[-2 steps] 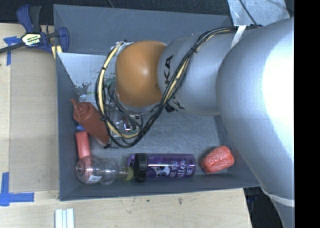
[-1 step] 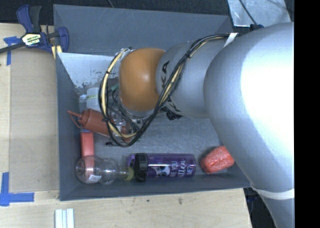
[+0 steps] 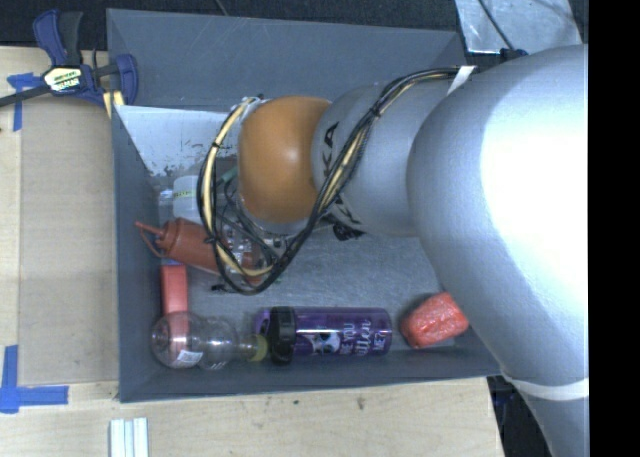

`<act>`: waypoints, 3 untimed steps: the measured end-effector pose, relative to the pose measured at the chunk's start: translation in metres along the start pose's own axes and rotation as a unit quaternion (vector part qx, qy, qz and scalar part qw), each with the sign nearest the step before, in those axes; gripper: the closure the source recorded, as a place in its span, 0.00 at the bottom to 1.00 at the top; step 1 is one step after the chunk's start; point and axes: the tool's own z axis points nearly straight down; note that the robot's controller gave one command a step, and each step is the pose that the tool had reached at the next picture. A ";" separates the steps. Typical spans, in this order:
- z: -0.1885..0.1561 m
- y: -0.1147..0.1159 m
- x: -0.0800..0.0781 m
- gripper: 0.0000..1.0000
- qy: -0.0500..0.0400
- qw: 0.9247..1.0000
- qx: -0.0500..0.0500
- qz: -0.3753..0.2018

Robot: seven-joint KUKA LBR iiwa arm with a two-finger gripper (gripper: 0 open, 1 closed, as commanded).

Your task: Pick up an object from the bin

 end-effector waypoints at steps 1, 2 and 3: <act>-0.094 0.009 0.007 1.00 0.002 1.000 0.000 -0.005; -0.094 0.009 0.007 1.00 0.002 1.000 0.000 -0.005; -0.165 0.005 0.006 1.00 0.002 1.000 0.000 -0.010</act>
Offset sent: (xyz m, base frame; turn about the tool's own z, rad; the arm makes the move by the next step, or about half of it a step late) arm 0.0000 0.0000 0.0000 0.0000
